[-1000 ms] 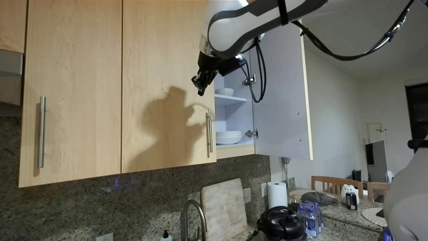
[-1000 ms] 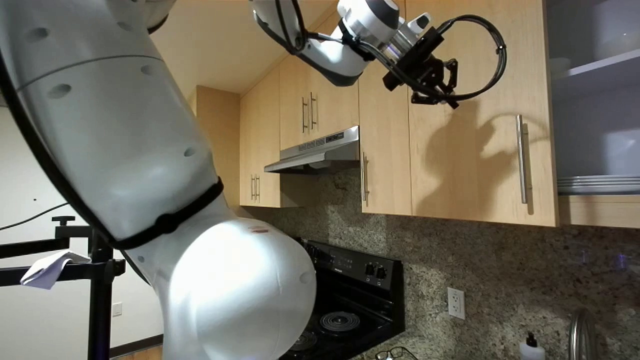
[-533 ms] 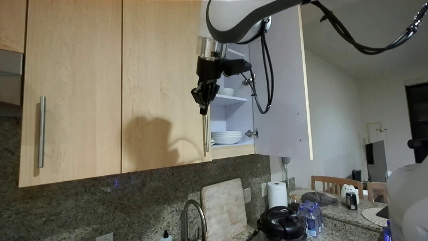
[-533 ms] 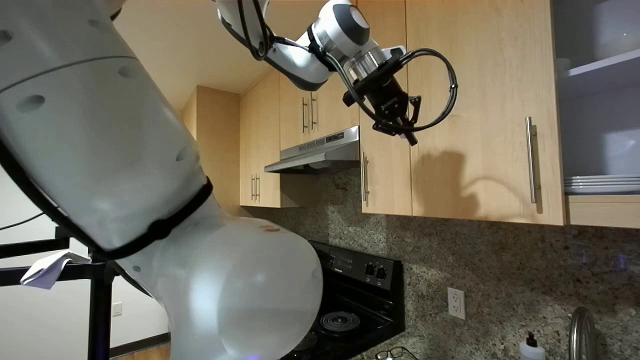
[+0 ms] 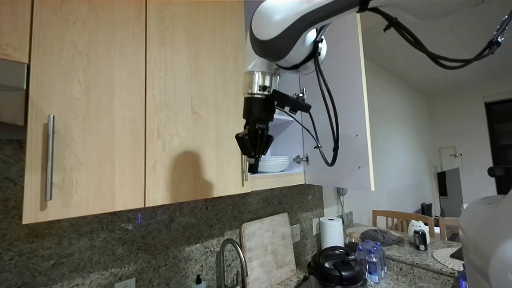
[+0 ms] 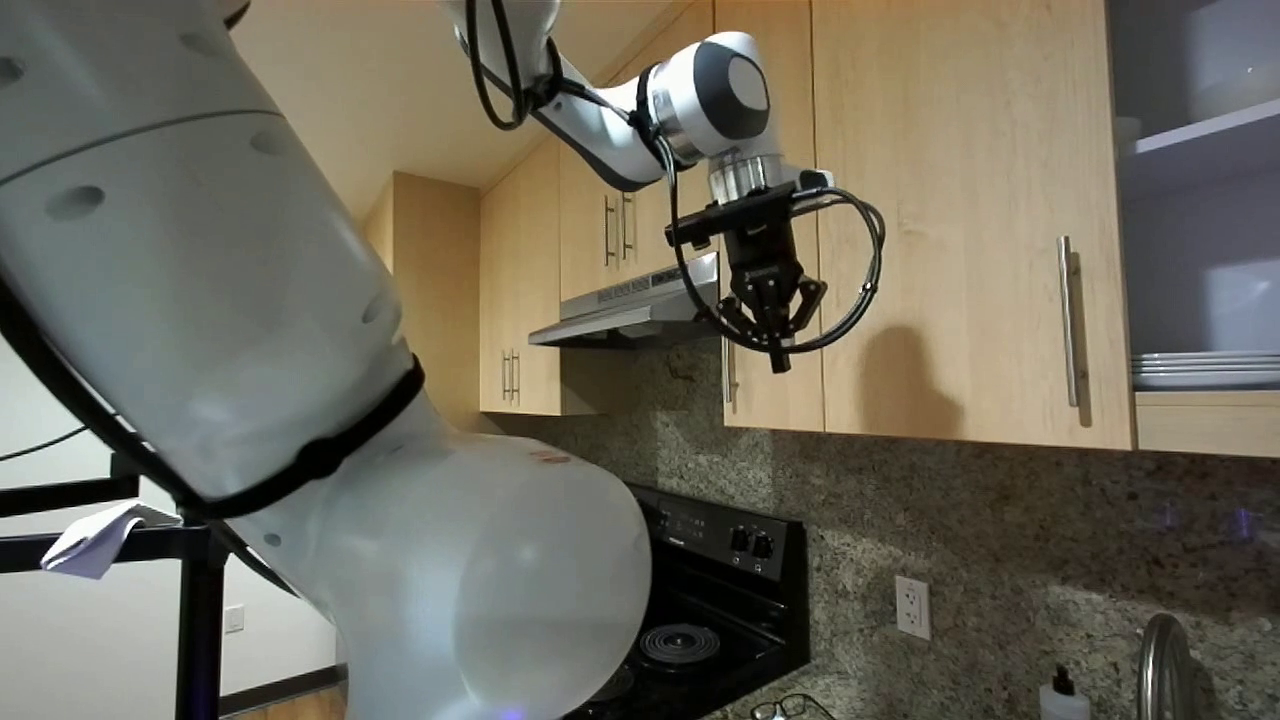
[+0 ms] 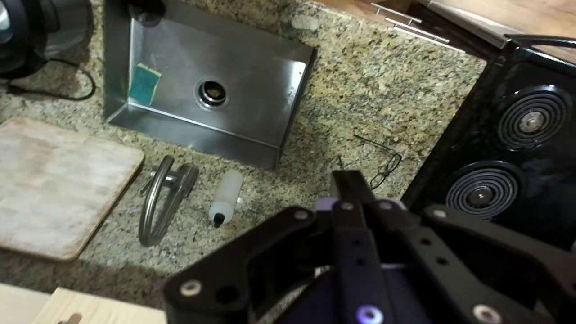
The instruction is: Close the top left door of the cabinet.
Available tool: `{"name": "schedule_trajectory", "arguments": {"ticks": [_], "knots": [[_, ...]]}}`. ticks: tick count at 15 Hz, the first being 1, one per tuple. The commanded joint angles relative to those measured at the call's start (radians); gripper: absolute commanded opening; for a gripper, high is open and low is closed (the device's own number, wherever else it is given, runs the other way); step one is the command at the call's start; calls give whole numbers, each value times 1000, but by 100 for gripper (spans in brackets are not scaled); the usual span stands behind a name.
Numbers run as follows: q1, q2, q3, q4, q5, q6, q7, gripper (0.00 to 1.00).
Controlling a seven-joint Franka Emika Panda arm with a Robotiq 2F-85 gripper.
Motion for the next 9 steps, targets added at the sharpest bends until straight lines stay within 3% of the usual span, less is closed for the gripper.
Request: {"name": "schedule_trajectory", "arguments": {"ticks": [1, 2, 3, 9], "knots": [[-20, -38, -27, -77, 88, -19, 12, 0], [-29, -43, -33, -94, 101, -26, 20, 26], [-35, -48, -38, -106, 113, -35, 23, 27], [-101, -108, -54, -163, 113, -116, 49, 64]]}}
